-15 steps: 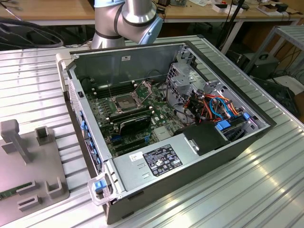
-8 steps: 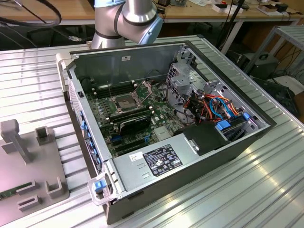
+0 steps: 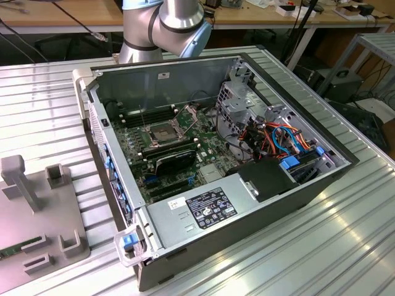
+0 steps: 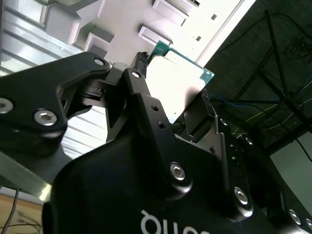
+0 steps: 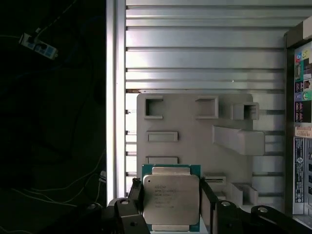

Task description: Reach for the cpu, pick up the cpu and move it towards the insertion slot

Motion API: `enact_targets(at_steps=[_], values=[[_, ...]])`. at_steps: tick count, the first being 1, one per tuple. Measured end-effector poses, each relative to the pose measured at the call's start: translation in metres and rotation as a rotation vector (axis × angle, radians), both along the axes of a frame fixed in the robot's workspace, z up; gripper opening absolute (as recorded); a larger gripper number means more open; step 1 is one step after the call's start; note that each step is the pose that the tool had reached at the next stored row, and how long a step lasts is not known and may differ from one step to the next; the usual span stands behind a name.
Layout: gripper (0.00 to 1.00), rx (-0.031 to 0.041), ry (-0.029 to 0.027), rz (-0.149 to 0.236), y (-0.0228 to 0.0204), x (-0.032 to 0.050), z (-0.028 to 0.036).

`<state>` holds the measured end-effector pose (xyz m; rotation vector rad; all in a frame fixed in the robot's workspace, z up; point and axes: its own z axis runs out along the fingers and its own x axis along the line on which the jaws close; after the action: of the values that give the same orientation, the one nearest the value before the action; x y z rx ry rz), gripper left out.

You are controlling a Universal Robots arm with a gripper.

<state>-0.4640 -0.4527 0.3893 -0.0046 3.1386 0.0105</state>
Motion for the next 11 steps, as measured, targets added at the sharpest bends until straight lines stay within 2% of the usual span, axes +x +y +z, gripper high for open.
enact_targets(at_steps=[4, 11], values=[[0.55, -0.0001, 0.0002, 0.000, 0.0000, 0.0012, 0.0002], [0.55, 0.0000, 0.0000, 0.000, 0.0000, 0.0125, 0.0000]])
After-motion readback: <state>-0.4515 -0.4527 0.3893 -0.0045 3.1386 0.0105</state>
